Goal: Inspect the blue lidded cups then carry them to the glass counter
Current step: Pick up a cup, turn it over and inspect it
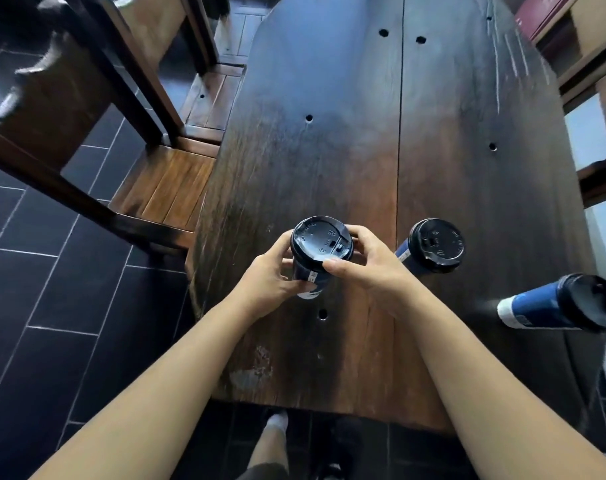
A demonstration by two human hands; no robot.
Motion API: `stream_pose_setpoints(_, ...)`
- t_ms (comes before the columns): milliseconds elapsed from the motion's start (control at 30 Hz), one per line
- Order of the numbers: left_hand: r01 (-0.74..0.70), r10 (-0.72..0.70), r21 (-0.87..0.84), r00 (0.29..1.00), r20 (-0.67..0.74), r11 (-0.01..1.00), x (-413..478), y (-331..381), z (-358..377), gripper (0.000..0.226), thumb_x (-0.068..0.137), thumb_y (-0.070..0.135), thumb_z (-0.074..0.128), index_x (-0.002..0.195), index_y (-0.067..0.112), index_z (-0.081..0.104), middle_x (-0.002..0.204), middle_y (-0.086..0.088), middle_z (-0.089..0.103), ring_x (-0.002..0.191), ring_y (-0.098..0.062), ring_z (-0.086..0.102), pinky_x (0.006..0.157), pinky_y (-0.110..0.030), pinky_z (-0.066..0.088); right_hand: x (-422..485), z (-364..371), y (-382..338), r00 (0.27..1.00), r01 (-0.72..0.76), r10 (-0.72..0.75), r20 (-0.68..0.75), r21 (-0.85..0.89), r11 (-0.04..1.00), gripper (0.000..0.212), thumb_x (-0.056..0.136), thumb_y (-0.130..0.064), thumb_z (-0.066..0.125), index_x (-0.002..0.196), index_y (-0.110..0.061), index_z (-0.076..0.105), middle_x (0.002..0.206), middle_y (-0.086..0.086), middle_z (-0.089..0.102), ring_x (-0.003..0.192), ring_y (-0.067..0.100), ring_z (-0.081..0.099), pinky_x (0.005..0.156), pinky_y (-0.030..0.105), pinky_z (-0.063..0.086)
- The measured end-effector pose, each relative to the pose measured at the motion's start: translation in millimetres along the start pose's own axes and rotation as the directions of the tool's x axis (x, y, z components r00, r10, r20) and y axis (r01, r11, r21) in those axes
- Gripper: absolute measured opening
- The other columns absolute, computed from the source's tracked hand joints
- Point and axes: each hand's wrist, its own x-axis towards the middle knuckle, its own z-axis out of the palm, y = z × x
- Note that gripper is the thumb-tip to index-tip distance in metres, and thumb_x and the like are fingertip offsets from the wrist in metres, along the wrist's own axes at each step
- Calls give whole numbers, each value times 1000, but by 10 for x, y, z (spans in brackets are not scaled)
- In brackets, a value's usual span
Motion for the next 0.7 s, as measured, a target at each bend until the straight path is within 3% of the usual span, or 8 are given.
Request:
stream_pose_setpoints(200, -11, 9, -65, 999, -33, 998, 17, -160, 52, 84, 75, 9, 89, 132, 53, 48, 119, 12, 70, 106, -11, 72, 95, -46, 60, 58, 99, 98, 1000, 10, -9, 12, -79, 997, 76, 71, -52, 73, 137, -24, 49, 130, -5, 64, 126, 14, 60, 107, 33, 47)
stream_pose_setpoints(367, -22, 18, -64, 998, -58, 998, -18, -282, 105, 84, 77, 5, 88, 133, 53, 47, 116, 11, 71, 104, -11, 71, 94, -40, 60, 141, 164, 109, 1000, -23, 22, -5, -93, 995, 36, 97, -34, 65, 129, -21, 56, 115, -4, 67, 110, 14, 64, 95, 29, 50)
stream_pose_setpoints(467, -33, 27, -81, 996, -79, 996, -26, -311, 133, 85, 76, 6, 89, 137, 48, 47, 116, 11, 71, 102, -10, 72, 93, -37, 60, 263, 173, 90, 999, -20, 14, -36, -154, 988, 21, 99, -36, 61, 118, -24, 60, 103, -8, 69, 98, 12, 67, 92, 34, 54)
stream_pose_setpoints(600, -44, 39, -81, 997, -73, 996, -57, -348, 163, 85, 78, 5, 87, 133, 55, 46, 116, 14, 70, 103, -13, 70, 93, -37, 60, 409, 223, -75, 998, 31, -48, -48, -309, 951, 35, 100, -44, 56, 123, -19, 63, 111, -1, 71, 104, 17, 67, 95, 38, 55)
stream_pose_setpoints(700, -29, 20, -100, 996, -86, 995, -68, -400, 190, 84, 80, 8, 86, 139, 49, 44, 119, 13, 70, 104, -18, 70, 93, -40, 60, 510, 321, -201, 992, 121, -122, 31, -516, 848, 41, 101, -50, 50, 119, -17, 65, 116, 2, 71, 108, 20, 65, 94, 40, 54)
